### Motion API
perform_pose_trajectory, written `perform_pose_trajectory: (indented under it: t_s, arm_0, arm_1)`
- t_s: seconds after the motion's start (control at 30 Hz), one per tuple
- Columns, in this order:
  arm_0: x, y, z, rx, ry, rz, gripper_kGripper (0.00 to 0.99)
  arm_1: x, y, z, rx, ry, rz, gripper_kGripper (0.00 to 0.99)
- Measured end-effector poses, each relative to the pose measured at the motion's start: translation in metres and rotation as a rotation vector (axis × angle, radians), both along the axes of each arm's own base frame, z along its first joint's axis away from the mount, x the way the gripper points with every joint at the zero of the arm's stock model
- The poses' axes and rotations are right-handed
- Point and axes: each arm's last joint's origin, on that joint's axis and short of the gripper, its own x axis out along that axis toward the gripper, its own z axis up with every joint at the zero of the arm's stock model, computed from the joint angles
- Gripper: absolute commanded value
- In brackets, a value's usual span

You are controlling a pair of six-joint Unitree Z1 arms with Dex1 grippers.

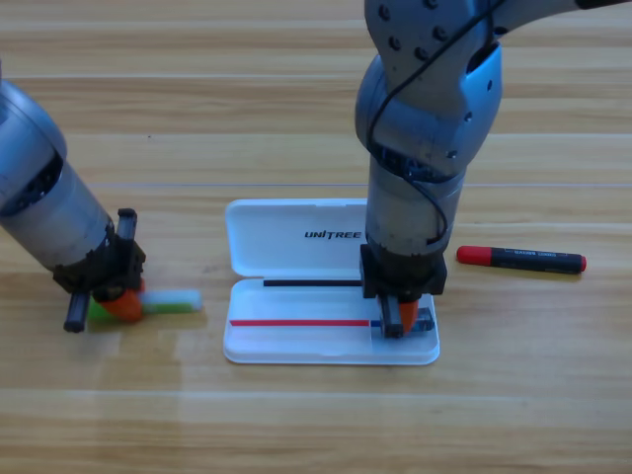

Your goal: Clean up eraser and pencils

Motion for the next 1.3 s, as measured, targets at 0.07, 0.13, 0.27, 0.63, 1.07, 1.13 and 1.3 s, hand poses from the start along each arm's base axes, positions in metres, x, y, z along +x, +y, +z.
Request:
perform_pose_trajectory:
  t_s: [0.07,0.13,0.27,0.63,1.07,1.13,1.3]
  arm_0:
    - [0.0,0.0,0.0,0.0,0.0,0.0,0.0]
    - [0.0,0.0,0.0,0.0,0.0,0.0,0.0]
    - [0.0,0.0,0.0,0.001,0.0,0.0,0.0]
    - [0.0,0.0,0.0,0.002,0.0,0.0,0.0]
    - [0.003,-0.002,0.011,0.017,0.025,0.0,0.0]
    - [0.004,-0.003,0.02,0.014,0.02,0.0,0.0]
    - [0.003,-0.004,0.047,0.013,0.019,-0.005,0.0]
  arm_1:
    - [0.0,0.0,0.0,-0.002,0.001,0.0,0.0]
    - [-0.001,-0.001,-0.001,-0.003,0.002,0.0,0.0]
    - [-0.001,-0.001,-0.001,-0.004,0.003,0.0,0.0]
    - [-0.001,-0.002,0.0,-0.003,0.003,-0.01,0.91]
    - [-0.005,-0.019,0.031,0.038,-0.027,-0.024,0.916]
    - [-0.01,-0.025,0.041,0.052,-0.034,-0.024,0.914]
    - [-0.031,-0.052,0.057,0.05,-0.009,-0.021,0.914]
